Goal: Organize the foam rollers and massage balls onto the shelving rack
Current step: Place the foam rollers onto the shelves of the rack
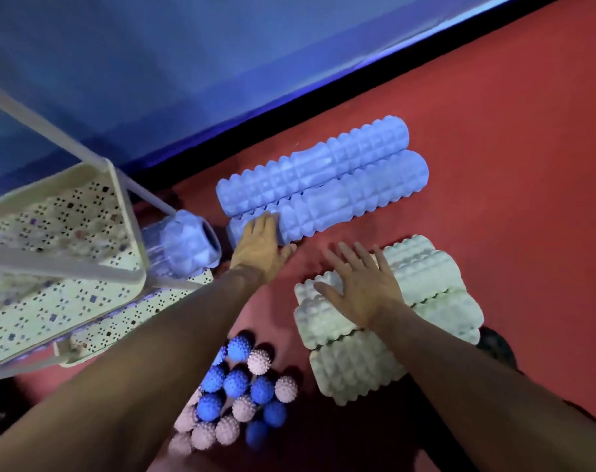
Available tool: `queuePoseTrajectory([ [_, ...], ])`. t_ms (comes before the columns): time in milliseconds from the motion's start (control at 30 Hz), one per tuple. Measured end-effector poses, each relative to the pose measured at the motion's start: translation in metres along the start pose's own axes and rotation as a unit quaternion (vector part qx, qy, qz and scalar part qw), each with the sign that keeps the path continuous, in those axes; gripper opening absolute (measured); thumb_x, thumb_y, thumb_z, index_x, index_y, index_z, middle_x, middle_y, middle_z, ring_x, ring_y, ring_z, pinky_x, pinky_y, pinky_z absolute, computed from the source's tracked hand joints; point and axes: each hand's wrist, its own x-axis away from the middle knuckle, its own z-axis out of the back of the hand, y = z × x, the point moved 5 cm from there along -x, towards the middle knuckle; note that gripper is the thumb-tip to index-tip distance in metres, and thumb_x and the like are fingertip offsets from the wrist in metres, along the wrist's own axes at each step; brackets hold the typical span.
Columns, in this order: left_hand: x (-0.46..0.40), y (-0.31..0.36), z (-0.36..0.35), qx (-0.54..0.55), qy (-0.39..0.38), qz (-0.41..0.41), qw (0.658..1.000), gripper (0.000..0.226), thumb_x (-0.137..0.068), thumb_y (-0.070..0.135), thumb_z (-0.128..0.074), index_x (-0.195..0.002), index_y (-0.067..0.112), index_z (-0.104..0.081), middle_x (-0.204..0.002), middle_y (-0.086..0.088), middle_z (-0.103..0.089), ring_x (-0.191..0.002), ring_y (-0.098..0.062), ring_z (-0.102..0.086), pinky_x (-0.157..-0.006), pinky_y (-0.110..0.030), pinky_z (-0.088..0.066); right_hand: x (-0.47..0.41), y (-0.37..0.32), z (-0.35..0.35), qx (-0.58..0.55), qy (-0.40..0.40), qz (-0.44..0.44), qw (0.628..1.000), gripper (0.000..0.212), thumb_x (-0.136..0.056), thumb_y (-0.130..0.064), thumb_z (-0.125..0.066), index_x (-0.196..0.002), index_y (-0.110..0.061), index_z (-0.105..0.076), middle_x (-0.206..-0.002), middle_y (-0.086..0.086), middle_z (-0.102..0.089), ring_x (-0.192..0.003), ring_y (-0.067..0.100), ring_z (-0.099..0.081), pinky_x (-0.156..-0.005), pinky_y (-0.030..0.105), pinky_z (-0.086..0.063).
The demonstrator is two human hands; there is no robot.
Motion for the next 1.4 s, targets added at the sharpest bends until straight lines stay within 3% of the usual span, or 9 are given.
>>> queuePoseTrajectory([
  [300,-0.053,-0.005,-0.023,-0.218,0.001,-0.002,0.976,0.106,-0.065,0.064,-0.077,-0.142,0.007,-0.034,-0.139,-0.015,-0.042,-0.127,-0.037,-0.036,-0.105,-0.046,-0.034,-0.029,0.022,-0.008,-0.060,0.055,0.007,0.997,0.076,-0.096,-0.072,-0.021,-0.159,-0.031,-0.011,-0.167,-0.003,-0.012,-0.154,0.019,-0.008,-0.124,0.042,0.006],
  [500,-0.024,0.021,-0.012,-0.148,-0.006,-0.021,0.989,0.103,-0.063,0.064,-0.075,-0.140,0.007,-0.038,-0.129,-0.014,-0.050,-0.117,-0.036,-0.051,-0.098,-0.046,-0.042,-0.018,0.033,0.013,-0.071,0.132,0.035,0.988,0.082,-0.092,-0.072,-0.038,-0.157,-0.024,-0.026,-0.167,0.006,-0.016,-0.152,0.027,-0.019,-0.123,0.048,-0.013],
  [633,0.029,0.061,0.026,-0.110,0.003,-0.051,0.993,0.097,-0.063,0.069,-0.074,-0.136,0.012,-0.044,-0.119,-0.009,-0.052,-0.109,-0.032,-0.053,-0.094,-0.044,-0.045,0.017,0.051,0.063,-0.065,0.157,0.028,0.985,0.089,-0.087,-0.076,-0.036,-0.156,-0.020,-0.030,-0.167,0.007,-0.016,-0.153,0.028,-0.017,-0.122,0.048,-0.014],
  [767,0.101,0.099,0.083,-0.117,0.012,-0.105,0.988,0.090,-0.061,0.068,-0.072,-0.130,0.015,-0.048,-0.110,-0.002,-0.052,-0.105,-0.027,-0.053,-0.090,-0.040,-0.045,0.073,0.045,0.119,-0.025,0.156,0.057,0.986,0.087,-0.081,-0.071,-0.047,-0.148,-0.017,-0.046,-0.160,0.007,-0.034,-0.148,0.028,-0.030,-0.120,0.047,-0.018],
  [867,0.164,0.114,0.134,-0.122,0.041,-0.144,0.981,0.088,-0.062,0.074,-0.066,-0.128,0.017,-0.051,-0.109,0.000,-0.054,-0.102,-0.025,-0.056,-0.087,-0.039,-0.047,0.123,0.023,0.160,0.005,0.171,0.087,0.981,0.089,-0.075,-0.077,-0.047,-0.142,-0.017,-0.053,-0.150,0.006,-0.048,-0.139,0.028,-0.045,-0.118,0.051,-0.025],
  [1000,0.243,0.108,0.204,-0.150,0.084,-0.185,0.968,0.088,-0.063,0.075,-0.064,-0.126,0.014,-0.055,-0.107,-0.003,-0.057,-0.097,-0.029,-0.060,-0.082,-0.040,-0.048,0.189,-0.029,0.199,0.022,0.200,0.122,0.972,0.094,-0.072,-0.084,-0.045,-0.139,-0.019,-0.056,-0.143,0.000,-0.054,-0.132,0.025,-0.050,-0.116,0.051,-0.029],
  [1200,0.358,0.058,0.290,-0.207,0.111,-0.174,0.956,0.093,-0.061,0.083,-0.061,-0.127,0.018,-0.052,-0.113,-0.002,-0.054,-0.099,-0.026,-0.059,-0.086,-0.039,-0.049,0.263,-0.118,0.233,0.032,0.255,0.182,0.949,0.091,-0.068,-0.088,-0.050,-0.135,-0.027,-0.055,-0.132,-0.005,-0.059,-0.119,0.023,-0.058,-0.107,0.045,-0.032],
  [1267,0.397,0.032,0.308,-0.208,0.111,-0.163,0.958,0.096,-0.062,0.085,-0.060,-0.130,0.018,-0.050,-0.114,-0.001,-0.053,-0.101,-0.024,-0.058,-0.089,-0.039,-0.048,0.285,-0.151,0.239,0.052,0.260,0.208,0.942,0.097,-0.064,-0.091,-0.049,-0.138,-0.030,-0.052,-0.135,-0.006,-0.057,-0.123,0.022,-0.056,-0.110,0.044,-0.028],
  [1400,0.463,-0.014,0.333,-0.204,0.121,-0.148,0.960,0.095,-0.065,0.088,-0.055,-0.129,0.017,-0.051,-0.113,0.001,-0.054,-0.104,-0.021,-0.056,-0.094,-0.038,-0.045,0.311,-0.200,0.243,0.094,0.163,0.209,0.960,0.113,-0.056,-0.096,-0.050,-0.151,-0.039,-0.031,-0.150,-0.012,-0.041,-0.140,0.016,-0.037,-0.119,0.048,-0.018],
])
